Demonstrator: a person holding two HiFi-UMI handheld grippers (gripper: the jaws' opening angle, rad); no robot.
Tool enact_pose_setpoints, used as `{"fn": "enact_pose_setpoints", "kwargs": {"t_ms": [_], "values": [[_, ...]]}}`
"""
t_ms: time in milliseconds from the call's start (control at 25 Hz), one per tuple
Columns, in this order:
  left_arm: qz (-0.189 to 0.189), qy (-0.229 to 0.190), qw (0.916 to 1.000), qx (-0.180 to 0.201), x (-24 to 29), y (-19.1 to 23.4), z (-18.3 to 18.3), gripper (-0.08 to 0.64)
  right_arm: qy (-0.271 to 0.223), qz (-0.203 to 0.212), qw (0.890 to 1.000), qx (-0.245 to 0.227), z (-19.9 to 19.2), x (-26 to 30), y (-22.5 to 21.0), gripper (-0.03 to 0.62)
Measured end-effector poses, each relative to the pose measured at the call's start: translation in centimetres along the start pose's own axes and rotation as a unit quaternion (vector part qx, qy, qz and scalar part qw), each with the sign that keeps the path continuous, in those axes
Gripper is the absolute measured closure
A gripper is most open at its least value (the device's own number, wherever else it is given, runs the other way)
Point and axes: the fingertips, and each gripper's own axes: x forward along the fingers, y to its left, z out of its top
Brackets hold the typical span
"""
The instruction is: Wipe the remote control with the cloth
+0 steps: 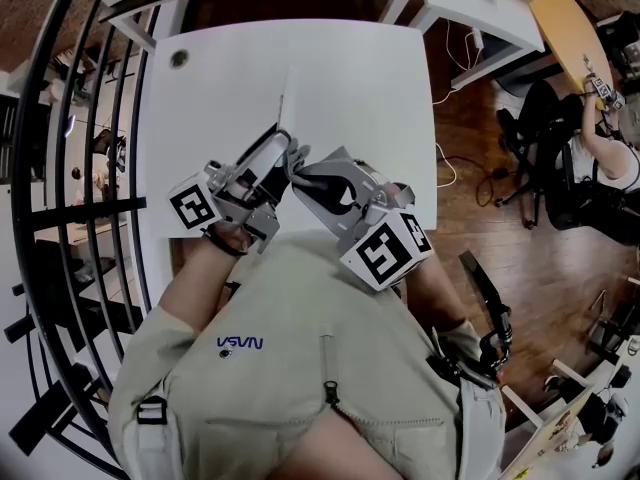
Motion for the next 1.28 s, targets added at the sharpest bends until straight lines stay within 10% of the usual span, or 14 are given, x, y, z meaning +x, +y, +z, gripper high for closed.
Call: {"fn": "enact_pose_setpoints", "kwargs": {"t_ms": [200,360,480,640,800,920,1280], "values": [[0.065,0.005,0.9945,0.081,-1.1,1.6,0.9,0.316,-0.011,-0.098,0.993,0.061,-1.7,-1.5,-4.7,0.557],[0.141,0.022,0.9703,0.195,-1.8,3.1,1.6,0.316,-0.017,-0.192,0.973,0.127,-3.7,-2.6,-8.7,0.555],[0.202,0.050,0.9294,0.305,-2.2,4.6,1.8,0.316,-0.012,-0.232,0.960,0.156,-5.3,-2.6,-10.3,0.555],[0.268,0.105,0.8503,0.440,-3.0,6.8,1.2,0.318,0.003,-0.260,0.947,0.191,-7.8,-1.7,-10.7,0.555],[0.322,0.146,0.7869,0.506,-3.6,9.5,0.0,0.318,0.031,-0.274,0.937,0.216,-10.9,-0.5,-10.6,0.555],[0.355,0.171,0.7548,0.524,-3.9,11.8,-0.7,0.318,0.047,-0.277,0.930,0.238,-12.9,0.3,-10.6,0.554],[0.419,0.210,0.7366,0.487,-5.5,18.8,-0.7,0.317,0.097,-0.274,0.916,0.278,-18.5,4.1,-10.4,0.554]]}}
